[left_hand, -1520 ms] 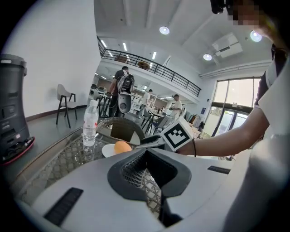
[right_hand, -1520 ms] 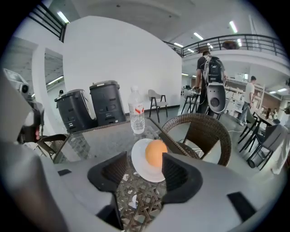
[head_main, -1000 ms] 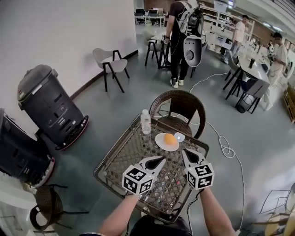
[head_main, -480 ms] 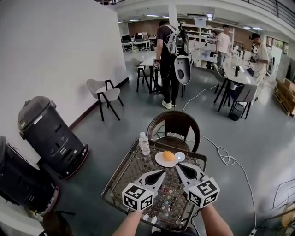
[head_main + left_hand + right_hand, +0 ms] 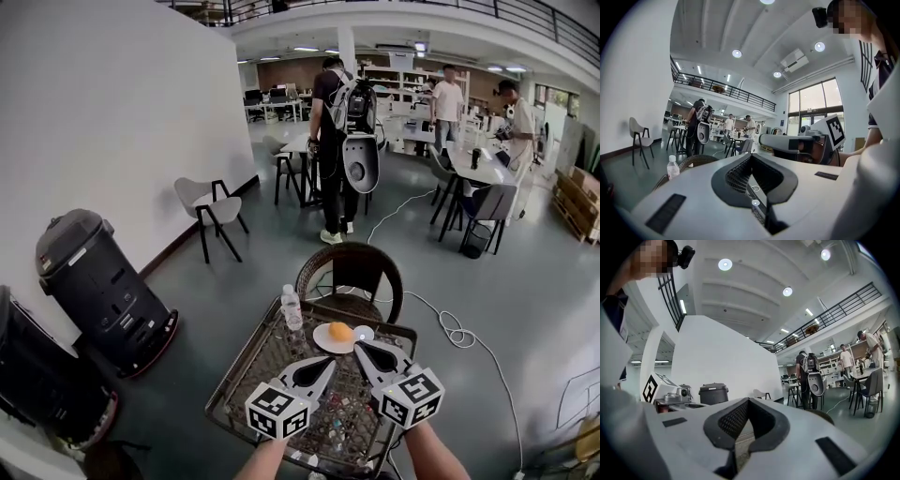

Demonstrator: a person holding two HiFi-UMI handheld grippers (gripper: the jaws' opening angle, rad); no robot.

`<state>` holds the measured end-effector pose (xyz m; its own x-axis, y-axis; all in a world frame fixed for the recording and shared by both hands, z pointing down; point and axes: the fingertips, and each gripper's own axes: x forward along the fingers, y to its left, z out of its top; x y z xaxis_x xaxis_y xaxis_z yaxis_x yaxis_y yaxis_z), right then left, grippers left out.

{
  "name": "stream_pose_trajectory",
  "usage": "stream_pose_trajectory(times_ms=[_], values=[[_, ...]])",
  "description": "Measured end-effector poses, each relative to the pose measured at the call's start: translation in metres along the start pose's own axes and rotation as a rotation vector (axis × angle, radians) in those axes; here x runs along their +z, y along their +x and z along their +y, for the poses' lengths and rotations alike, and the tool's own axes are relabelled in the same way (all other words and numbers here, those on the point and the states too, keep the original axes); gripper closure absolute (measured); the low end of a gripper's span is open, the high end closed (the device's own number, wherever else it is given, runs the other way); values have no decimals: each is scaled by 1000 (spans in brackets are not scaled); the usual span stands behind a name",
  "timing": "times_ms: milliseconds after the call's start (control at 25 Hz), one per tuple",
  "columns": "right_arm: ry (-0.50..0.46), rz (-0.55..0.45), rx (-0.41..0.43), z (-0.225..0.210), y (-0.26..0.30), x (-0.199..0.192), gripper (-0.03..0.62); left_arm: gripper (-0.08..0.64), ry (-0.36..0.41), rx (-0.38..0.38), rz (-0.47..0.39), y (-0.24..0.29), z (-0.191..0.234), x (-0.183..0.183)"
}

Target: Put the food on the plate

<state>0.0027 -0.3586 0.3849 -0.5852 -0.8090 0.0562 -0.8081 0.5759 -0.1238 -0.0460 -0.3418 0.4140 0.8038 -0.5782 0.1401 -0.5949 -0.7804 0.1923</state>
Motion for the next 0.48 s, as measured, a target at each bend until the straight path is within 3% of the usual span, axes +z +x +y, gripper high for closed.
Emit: stream_pose_trajectory(times_ms=[480], values=[[12,15,8,-1,-7,-7,588,552,1,-2,10,2,-9,-3]])
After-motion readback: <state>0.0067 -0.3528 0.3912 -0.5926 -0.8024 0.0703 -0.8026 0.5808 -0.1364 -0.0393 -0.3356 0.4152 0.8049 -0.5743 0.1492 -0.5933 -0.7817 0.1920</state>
